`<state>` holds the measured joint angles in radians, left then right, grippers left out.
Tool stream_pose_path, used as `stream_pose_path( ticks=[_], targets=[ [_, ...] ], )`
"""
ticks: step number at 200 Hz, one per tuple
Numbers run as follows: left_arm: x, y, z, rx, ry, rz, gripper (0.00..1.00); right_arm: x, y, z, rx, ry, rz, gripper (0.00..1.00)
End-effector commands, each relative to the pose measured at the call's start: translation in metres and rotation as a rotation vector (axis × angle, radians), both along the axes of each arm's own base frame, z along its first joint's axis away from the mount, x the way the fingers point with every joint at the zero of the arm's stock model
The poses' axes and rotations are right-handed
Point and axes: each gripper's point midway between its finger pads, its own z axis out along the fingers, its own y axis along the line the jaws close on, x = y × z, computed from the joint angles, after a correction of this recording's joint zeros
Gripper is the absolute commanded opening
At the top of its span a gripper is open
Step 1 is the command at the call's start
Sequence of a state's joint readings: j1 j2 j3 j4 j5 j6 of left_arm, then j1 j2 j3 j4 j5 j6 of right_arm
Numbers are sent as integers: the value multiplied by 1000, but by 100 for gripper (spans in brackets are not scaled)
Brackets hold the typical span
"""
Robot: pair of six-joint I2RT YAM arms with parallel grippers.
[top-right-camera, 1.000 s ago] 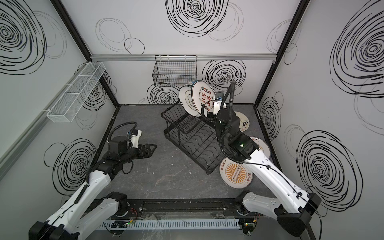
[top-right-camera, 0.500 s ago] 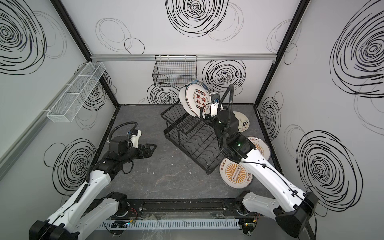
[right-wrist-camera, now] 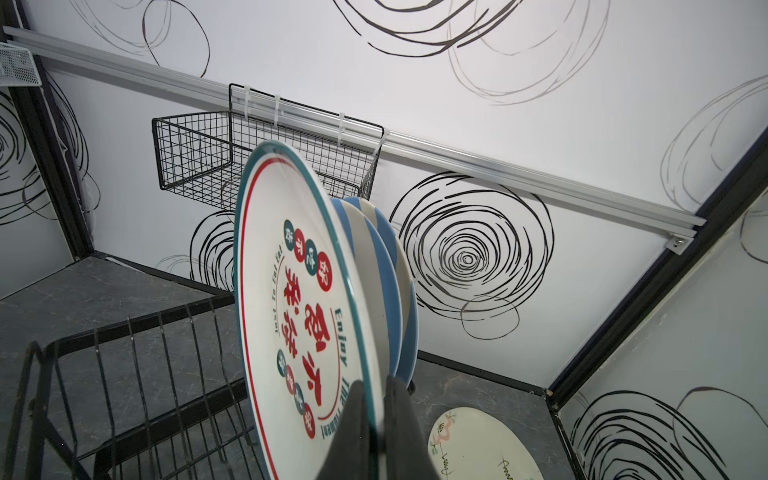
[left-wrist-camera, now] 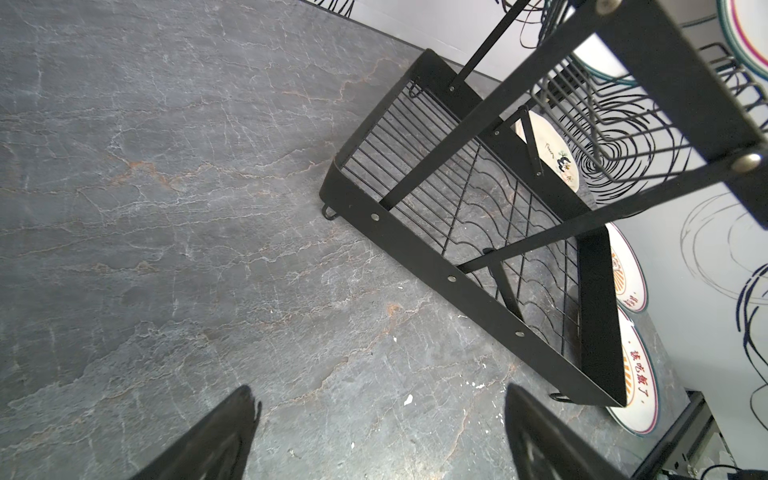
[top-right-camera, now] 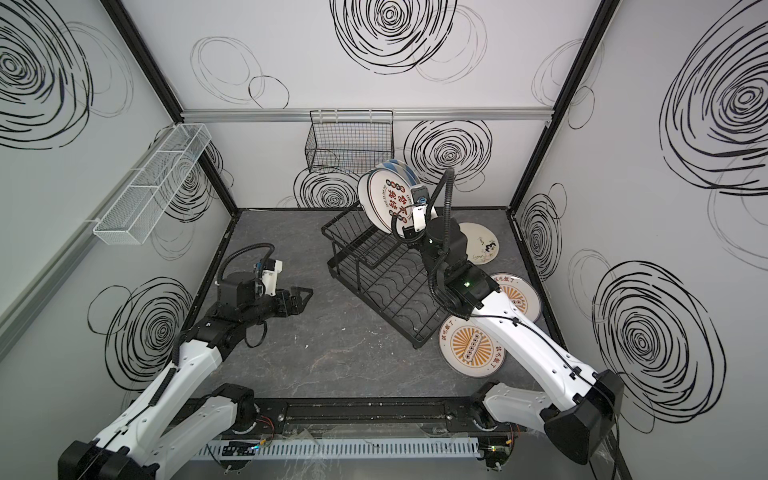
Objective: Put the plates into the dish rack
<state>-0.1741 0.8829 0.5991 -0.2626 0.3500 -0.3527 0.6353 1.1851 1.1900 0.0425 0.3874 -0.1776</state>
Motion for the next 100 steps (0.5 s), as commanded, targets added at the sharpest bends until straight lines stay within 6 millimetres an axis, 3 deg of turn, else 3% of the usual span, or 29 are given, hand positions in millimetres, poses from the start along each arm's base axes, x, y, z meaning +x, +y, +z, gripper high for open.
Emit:
stream_pose_path(
  ticks=[1,100],
  targets=[
    [5,-1,9,-17,-38,7,96,2,-1,20,39,-71,-6,0],
    [8,-5,19,-66,-66,12,96,11,18,1,3,-48,55,0]
  ],
)
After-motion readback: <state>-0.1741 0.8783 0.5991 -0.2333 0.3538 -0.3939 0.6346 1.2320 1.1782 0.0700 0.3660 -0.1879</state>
